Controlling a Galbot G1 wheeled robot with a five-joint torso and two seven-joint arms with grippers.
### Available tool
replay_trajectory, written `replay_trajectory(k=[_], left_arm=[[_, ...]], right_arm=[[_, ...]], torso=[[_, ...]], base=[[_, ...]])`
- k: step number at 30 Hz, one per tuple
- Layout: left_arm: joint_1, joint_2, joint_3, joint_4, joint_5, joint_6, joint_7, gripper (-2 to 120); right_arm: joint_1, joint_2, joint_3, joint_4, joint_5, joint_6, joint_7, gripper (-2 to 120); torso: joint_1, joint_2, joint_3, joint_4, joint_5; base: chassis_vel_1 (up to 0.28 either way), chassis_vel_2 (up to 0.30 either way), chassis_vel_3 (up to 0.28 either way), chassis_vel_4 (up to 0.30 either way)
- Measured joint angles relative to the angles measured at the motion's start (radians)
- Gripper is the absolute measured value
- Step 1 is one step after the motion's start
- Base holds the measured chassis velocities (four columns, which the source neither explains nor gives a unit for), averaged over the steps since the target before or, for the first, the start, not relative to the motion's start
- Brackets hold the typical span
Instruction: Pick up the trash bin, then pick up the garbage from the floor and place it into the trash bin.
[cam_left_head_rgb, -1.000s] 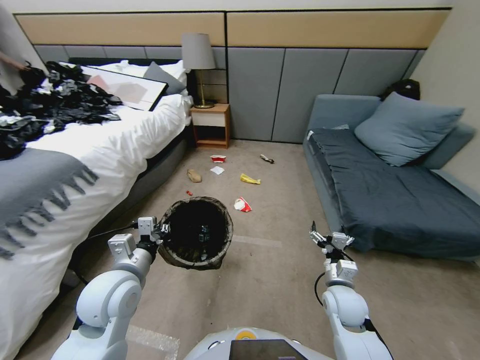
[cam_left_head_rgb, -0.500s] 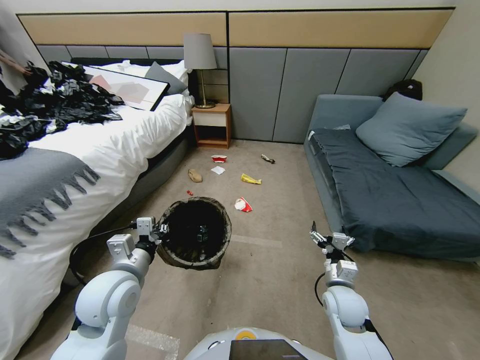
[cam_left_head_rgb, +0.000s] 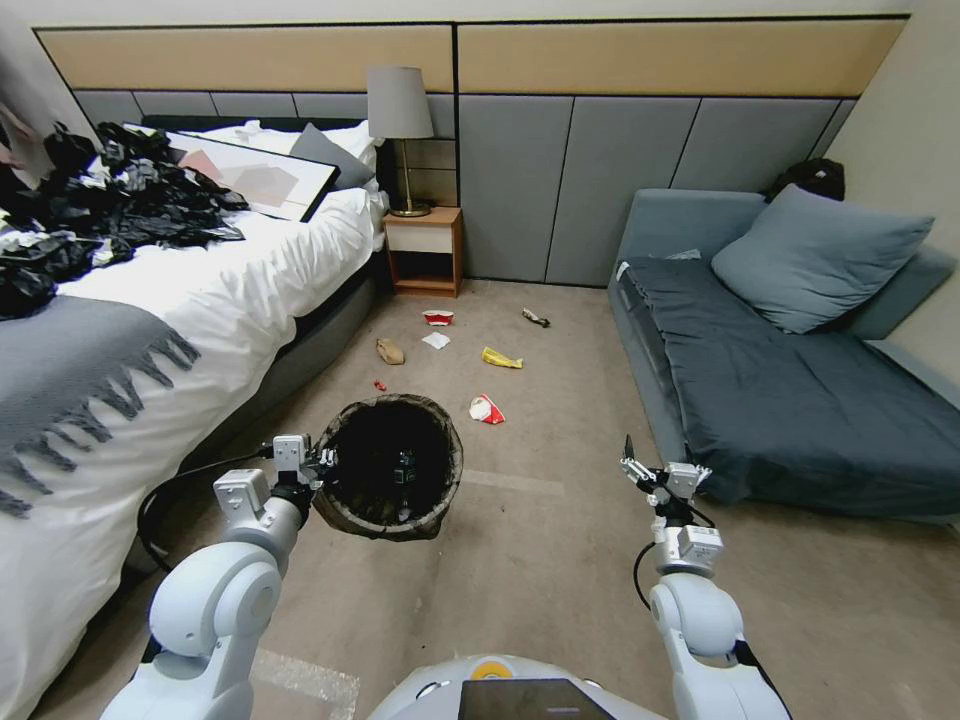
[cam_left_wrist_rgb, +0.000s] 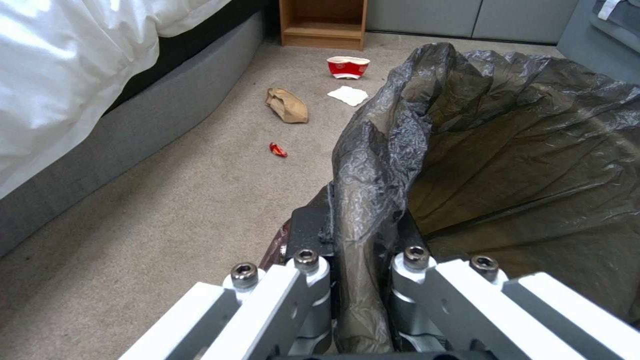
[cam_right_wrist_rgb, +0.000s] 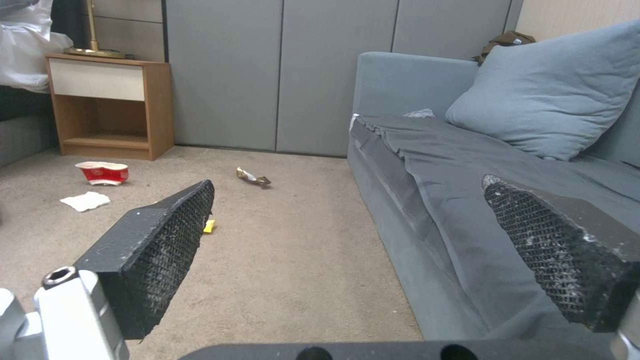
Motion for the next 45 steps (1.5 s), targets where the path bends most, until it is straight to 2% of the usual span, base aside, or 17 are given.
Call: replay_trajectory(k=[45], left_arm=[[-0.006, 0.002, -0.001, -0.002, -0.007, 0.0, -0.001, 5]], right_arm=[[-0.001, 0.001, -0.001, -0.003, -0.003, -0.017, -0.001, 100]], torso=[[0.0, 0.0, 0.0, 0.0002, -0.0001]], base=[[-0.101, 0.1, 0.1, -0.102]])
